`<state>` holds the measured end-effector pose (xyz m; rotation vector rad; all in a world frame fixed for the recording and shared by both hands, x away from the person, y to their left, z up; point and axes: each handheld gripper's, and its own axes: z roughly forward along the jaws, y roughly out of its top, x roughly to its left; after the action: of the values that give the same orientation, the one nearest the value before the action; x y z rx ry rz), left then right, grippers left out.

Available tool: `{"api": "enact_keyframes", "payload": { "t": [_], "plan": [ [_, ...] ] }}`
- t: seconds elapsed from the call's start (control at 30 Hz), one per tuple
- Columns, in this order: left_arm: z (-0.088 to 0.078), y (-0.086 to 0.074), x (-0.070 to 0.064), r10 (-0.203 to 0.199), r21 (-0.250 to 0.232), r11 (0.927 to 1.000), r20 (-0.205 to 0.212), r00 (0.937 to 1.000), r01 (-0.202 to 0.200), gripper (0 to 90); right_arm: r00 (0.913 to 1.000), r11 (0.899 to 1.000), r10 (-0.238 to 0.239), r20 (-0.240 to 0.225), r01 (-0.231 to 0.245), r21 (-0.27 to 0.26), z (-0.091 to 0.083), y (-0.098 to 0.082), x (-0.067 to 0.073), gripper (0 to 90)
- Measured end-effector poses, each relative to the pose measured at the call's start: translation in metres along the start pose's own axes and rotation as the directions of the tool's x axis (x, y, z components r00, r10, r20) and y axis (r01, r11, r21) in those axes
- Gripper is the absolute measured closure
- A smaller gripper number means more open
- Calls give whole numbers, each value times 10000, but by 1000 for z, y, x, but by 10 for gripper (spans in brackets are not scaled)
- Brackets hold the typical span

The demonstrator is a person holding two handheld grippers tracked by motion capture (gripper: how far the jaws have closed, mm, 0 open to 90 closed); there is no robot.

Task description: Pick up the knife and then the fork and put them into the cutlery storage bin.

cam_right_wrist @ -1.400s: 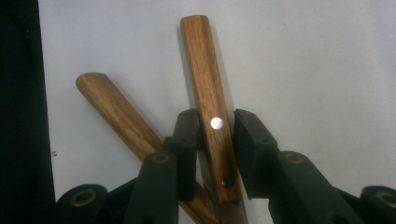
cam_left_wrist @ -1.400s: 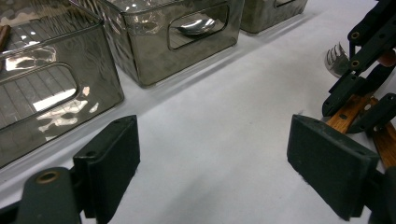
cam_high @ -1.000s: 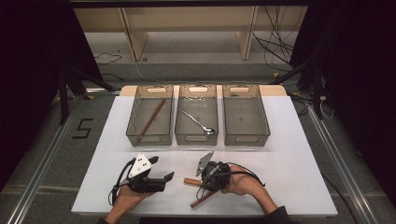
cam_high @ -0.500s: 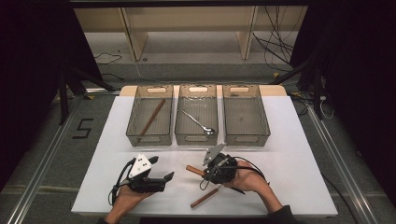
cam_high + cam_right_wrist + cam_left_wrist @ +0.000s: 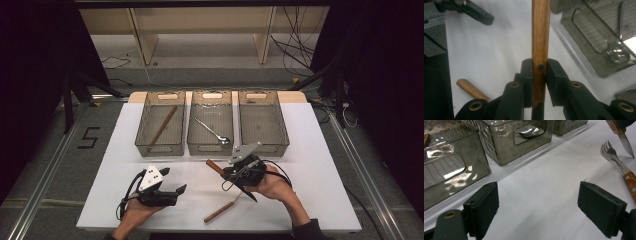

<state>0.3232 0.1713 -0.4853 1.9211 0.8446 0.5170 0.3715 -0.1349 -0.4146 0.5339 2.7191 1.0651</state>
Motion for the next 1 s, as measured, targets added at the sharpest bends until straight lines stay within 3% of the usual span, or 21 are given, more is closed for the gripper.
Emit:
{"api": "enact_keyframes", "payload": {
  "t": [0.33, 0.63, 1.0],
  "plan": [
    [2, -1, -2, 280, 169, 9995, -56, 9996, -279, 178, 9984, 9928, 490, -287, -518, -1079, -18, 2, -6, 766],
    [4, -1, -4, 509, 388, 9980, -68, 9987, -506, 183, 9978, 9798, 519, -405, -587, -1912, -30, 5, -6, 766],
    [3, -1, -4, 396, 346, 9986, -65, 9992, -394, 183, 9984, 9808, 493, -287, -538, -1876, -29, 5, -5, 767]
  ]
}}
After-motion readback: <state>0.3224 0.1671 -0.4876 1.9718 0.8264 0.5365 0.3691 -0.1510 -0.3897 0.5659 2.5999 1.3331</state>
